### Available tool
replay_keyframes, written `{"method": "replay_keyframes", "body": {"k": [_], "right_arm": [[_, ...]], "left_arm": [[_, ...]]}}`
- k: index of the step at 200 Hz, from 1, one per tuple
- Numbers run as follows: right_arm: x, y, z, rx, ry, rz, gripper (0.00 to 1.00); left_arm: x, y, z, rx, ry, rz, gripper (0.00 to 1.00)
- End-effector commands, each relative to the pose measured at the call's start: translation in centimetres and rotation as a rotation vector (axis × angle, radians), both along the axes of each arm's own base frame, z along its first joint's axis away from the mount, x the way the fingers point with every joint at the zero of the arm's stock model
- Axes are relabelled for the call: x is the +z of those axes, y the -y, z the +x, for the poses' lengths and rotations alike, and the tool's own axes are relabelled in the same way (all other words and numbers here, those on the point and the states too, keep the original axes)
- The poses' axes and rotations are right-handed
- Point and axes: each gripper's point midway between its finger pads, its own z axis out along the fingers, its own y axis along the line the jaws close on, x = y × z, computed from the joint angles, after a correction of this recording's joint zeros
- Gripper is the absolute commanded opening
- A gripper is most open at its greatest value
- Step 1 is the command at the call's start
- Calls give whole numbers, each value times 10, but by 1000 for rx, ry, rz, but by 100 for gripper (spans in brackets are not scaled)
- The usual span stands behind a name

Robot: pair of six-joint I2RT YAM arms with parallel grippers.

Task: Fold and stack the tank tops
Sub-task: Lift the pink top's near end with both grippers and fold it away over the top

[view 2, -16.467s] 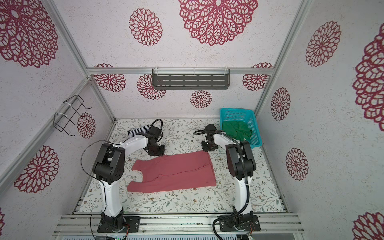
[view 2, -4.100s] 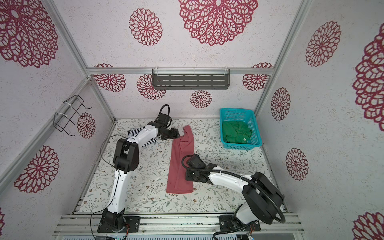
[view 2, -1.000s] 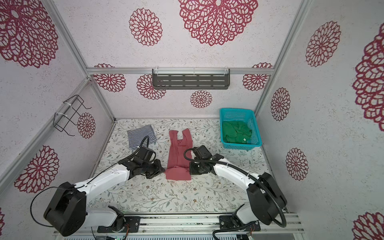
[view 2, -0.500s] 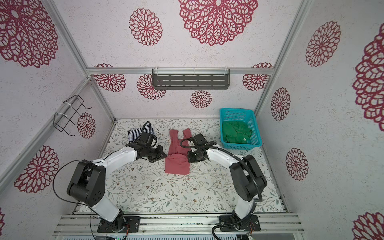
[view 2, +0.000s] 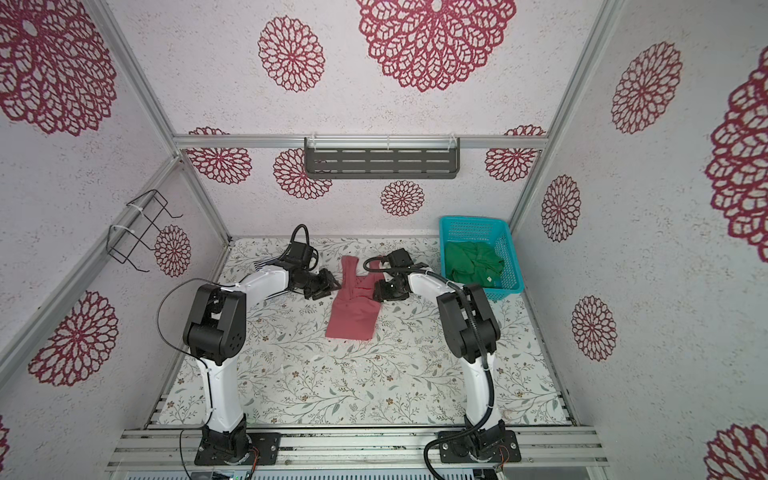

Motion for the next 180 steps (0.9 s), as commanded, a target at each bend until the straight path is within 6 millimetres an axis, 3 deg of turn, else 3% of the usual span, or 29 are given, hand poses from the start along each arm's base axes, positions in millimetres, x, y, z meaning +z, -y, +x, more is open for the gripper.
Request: {"method": "replay_keyframes", "body": {"k": [1,15,20,61,97,131,155,180], "right_arm": [[63,13,29,-33,159,-14,60],[70,20,19,-58,160,-23,57],[71,19,12,-61,156,-8,55],[55,-19,-48,-37,85,165,29],[26,-52,-76,-12,19,224,25],[-13,-59,-96,-11,-52,199,22],[-25,-51,-122,-17,-91,166,21],[-34,-40,-168,-12,-155,137,20]], "left_arm": [[43,-16,11,1,100,56,56],[35,-13,-4,4,79,53,54],[47,-9,-11,5,106,41,53],[0,34,-55,-36,9,7,45],[-33,45,-76,-33,-56,14,43],[-55,49,-106,-40,-125,30,41],[-71,47,-146,-30,-194,31,39],[-81,43,-205,-13,-275,30,38]]}}
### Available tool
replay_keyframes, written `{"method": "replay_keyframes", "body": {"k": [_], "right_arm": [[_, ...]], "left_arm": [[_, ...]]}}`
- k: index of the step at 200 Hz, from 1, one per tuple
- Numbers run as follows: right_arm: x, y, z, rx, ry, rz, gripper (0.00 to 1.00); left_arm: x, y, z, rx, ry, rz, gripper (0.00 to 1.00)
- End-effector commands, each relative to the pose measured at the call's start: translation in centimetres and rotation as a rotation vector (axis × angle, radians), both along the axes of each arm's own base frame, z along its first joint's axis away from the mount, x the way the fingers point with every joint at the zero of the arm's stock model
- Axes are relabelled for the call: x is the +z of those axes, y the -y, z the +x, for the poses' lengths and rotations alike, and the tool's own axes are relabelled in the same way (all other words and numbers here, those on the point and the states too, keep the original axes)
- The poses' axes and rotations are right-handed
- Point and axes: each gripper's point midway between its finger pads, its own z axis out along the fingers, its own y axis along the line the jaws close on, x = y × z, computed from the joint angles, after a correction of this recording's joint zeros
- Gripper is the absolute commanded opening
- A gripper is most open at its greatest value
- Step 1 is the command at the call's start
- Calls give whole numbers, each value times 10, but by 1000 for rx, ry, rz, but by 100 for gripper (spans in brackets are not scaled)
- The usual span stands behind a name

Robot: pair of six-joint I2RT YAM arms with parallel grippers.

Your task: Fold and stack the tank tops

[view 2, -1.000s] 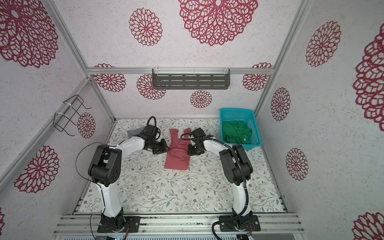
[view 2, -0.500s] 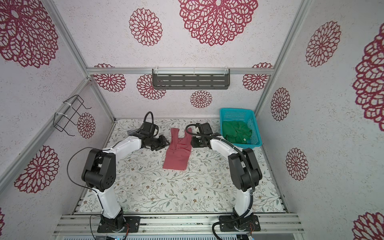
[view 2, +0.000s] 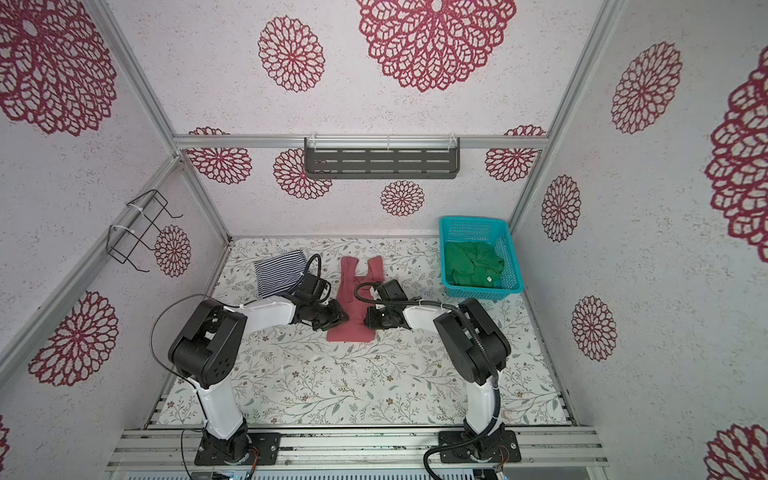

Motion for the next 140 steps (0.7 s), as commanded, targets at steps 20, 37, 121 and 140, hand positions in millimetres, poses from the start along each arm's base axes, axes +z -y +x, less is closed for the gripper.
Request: {"method": "replay_keyframes", "body": {"k": [20,37,121,140], "right_arm": [[10,10,-78,27,-94,-26,21],[38,13,-93,42,-84,8,29],[59,38,-49,68,-3,-5,42],[52,33,-43,91,-1,-15,45]], "left_arm": [[-17,-11,-108,45,-185,40,37],[11,-25,-117,72,-137,51,40],[55,-69,-86,178,24,70,45],[43,-64,-85,177,14,68,45]]}}
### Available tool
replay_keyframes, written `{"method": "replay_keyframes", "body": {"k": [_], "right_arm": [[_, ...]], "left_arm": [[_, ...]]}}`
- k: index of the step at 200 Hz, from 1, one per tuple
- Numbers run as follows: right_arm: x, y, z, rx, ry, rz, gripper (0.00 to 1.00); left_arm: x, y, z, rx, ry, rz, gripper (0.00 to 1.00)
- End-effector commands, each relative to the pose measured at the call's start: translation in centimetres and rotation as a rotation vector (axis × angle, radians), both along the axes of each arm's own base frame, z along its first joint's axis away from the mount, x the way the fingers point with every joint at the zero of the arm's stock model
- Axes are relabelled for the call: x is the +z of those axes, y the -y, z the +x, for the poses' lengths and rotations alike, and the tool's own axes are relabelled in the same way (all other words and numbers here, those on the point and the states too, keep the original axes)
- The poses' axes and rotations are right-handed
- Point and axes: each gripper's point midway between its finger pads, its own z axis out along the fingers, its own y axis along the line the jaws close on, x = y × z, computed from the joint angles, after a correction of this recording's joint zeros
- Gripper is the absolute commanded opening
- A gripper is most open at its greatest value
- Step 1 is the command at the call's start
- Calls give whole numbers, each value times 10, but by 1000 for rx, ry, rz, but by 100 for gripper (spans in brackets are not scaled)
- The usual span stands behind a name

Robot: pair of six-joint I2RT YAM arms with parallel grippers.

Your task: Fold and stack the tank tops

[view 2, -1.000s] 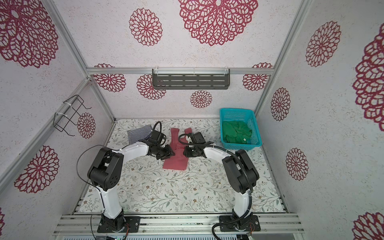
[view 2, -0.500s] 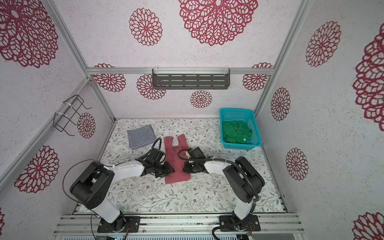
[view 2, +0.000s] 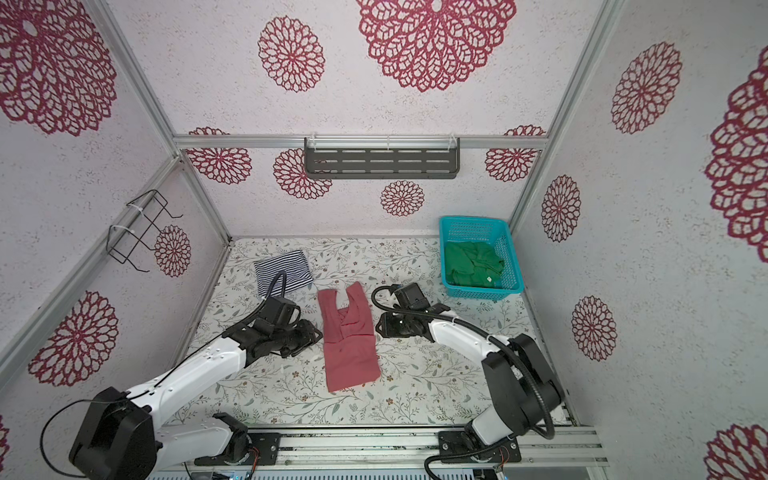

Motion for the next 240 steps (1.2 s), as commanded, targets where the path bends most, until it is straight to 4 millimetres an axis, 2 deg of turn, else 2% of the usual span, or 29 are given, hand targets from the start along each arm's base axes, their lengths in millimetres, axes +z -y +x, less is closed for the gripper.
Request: {"method": "replay_keyframes", "body": {"k": [1,57,97,117,134,161,170,213,240], "right_arm": [[1,-12,4,80,21,9,45],[-19,-22,4,107,-15,37,47],[-27,-30,4,116,-39,68,46],[-29,-33,4,121,-43,78,41],[-27,-35,3,124,-46,88,31],[-18,-35,0,127,-34,82,7],[-13,-34,-2,124,-26,80,0],[18,-31,-3,114,31,92,0],[35,-30,5,107,79,80,0]], "left_arm": [[-18,3,-1,6,-21,7,46],[-32,16,20,-2,-8,-3,43],[-45,24,25,-15,-30,-16,33],[-45,28,25,-22,-28,-21,29],[-44,30,26,-24,-27,-25,20],[-34,31,24,-31,-18,-28,1],[-28,29,22,-29,-12,-25,0],[8,19,16,-22,50,-17,0],[24,9,25,-5,116,19,0]]}}
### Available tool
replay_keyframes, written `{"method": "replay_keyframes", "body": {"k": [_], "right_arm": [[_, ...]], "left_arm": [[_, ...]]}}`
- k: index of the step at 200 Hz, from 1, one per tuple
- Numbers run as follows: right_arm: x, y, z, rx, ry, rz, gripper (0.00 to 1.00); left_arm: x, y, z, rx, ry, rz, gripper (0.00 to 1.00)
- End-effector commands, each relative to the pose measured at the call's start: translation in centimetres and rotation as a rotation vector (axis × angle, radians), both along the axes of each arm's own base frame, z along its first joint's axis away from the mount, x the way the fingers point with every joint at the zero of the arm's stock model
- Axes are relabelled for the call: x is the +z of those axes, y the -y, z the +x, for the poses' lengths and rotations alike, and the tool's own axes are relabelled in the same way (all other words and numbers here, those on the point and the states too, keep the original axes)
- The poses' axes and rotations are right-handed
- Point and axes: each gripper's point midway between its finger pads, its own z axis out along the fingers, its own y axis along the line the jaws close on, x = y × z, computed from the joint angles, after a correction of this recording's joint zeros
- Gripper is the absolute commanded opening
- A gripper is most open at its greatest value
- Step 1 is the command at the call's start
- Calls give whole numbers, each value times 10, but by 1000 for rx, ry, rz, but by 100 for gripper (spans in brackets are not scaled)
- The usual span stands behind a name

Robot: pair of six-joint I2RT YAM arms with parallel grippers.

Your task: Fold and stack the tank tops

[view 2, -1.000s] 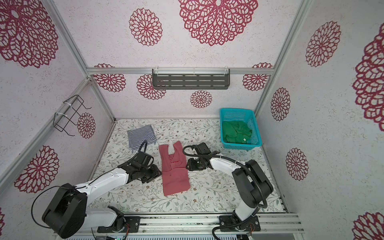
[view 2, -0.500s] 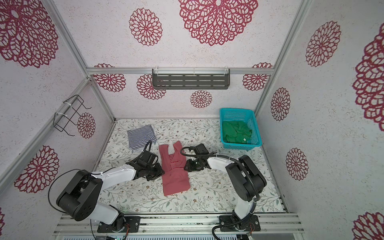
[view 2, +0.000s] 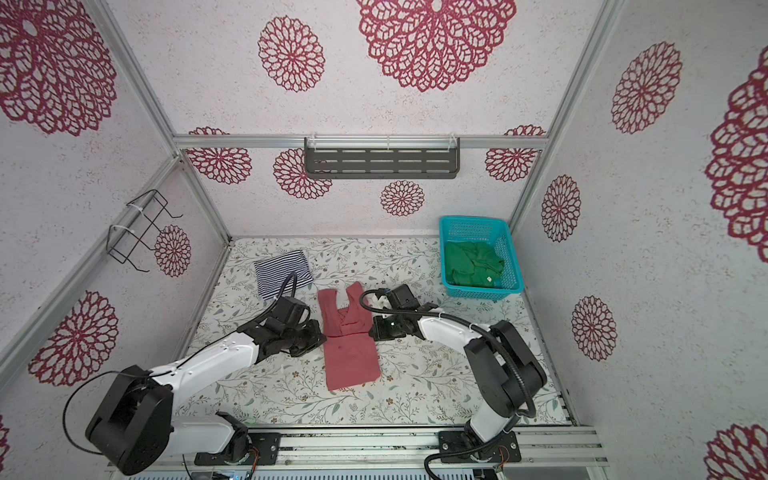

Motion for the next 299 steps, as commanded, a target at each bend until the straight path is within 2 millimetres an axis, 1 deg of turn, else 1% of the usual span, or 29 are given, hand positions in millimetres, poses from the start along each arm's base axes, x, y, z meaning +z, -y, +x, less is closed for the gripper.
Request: {"method": "replay_keyframes", "body": {"k": [1,24,49,78,104,114,115,116,117,118,119,120,128,131,139,143,151,164,172,183,192,208,219,226,238,259,278,299], "right_arm": [[31,-2,12,-11,79,7,0],[36,-5,21,-5,104,-5,0],[32,-8,34,3,113,-27,0],[18,-9,46,9,88,-43,0],[4,-11,52,16,62,-55,0],[-1,-9,56,9,53,-61,1],[-1,-9,56,9,53,-62,3],[-2,-9,57,8,53,-62,7],[-2,-9,57,8,53,-62,7],[-2,-8,58,6,52,-63,9],[-2,-8,58,6,50,-64,13],[-3,-7,59,5,48,-66,16],[-1,-4,61,2,52,-72,32],[0,-3,61,0,55,-75,36],[7,2,61,-5,69,-78,41],[9,5,59,-5,72,-80,42],[15,10,53,-6,75,-81,42],[17,20,34,7,50,-88,39],[16,24,19,20,20,-78,36],[13,27,-4,34,-27,-52,29],[9,28,-23,51,-60,-33,24],[5,26,-50,72,-95,4,16],[3,21,-63,76,-115,46,15],[3,17,-68,78,-118,77,15],[2,11,-75,83,-125,116,16],[-5,6,-80,90,-135,132,25],[-16,5,-81,89,-146,131,31],[-27,4,-81,85,-155,124,34]], "left_arm": [[15,-11,8,19,59,51,0],[15,-20,22,38,78,60,0],[8,-22,38,40,79,66,0],[-4,-24,59,55,81,51,0],[-21,-16,67,32,38,49,0],[-29,-18,67,37,15,63,0],[-29,-19,68,38,15,65,1],[-30,-19,67,38,12,67,3],[-30,-20,67,38,10,68,5],[-30,-20,67,39,10,70,6],[-30,-21,68,40,9,72,8],[-31,-21,68,40,8,73,10],[-28,-26,69,49,12,83,24],[-25,-28,69,55,17,89,29],[-17,-33,69,65,32,107,42],[-13,-36,68,70,39,119,46],[-6,-42,65,75,41,146,49],[7,-48,58,81,43,171,50],[10,-45,50,74,38,169,50],[11,-35,37,57,28,154,49],[8,-21,25,29,7,136,47],[-6,4,2,-19,-45,104,45],[-19,18,-12,-39,-80,73,43],[-26,26,-21,-46,-101,53,42],[-39,34,-35,-52,-137,39,40],[-54,40,-51,-63,-176,50,40],[-62,39,-56,-69,-194,71,40],[-68,36,-58,-80,-205,96,40]]}}
